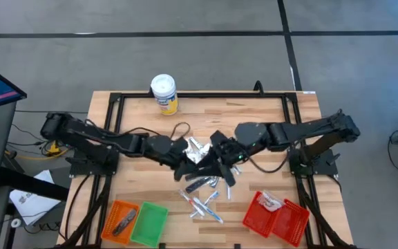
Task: Pick & Place Travel size toiletries
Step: Put the blue toothbrush into the right red basket
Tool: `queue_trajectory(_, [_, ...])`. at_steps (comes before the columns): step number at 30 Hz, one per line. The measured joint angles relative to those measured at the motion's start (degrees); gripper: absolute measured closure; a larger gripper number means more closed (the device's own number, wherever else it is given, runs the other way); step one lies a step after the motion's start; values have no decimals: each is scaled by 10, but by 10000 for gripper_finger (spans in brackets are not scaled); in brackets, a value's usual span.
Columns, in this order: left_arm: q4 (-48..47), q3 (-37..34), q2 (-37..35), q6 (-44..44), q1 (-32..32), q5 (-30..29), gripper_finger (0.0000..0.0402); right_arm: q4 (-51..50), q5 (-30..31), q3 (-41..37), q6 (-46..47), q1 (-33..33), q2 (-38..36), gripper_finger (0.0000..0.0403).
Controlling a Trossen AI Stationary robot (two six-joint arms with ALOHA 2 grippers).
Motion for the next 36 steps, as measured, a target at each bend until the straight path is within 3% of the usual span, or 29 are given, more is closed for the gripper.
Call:
queue_trajectory(6, [-3, 6, 46, 94, -18, 49, 268, 65, 23, 1, 45, 7, 22, 259])
queue_trajectory(16, [-3, 49, 110, 256, -58, 53, 268, 190, 24, 2, 66, -6, 24, 257])
queue_trajectory(19, [-41, 66, 138, 290, -65, 53, 268, 240, 23, -13, 77, -4, 24, 257])
queue_trajectory(26, [-106, 116, 193, 369, -77, 49, 268, 568, 31, -206, 147, 0, -13, 263])
queue_trajectory(32, [-104, 137, 221, 421, -75, 48, 268, 924, 143, -399, 179, 15, -28, 263])
queue_trajectory(36, [-99, 156, 258, 444, -79, 55, 260, 1017, 169, -451, 175, 27, -31, 260])
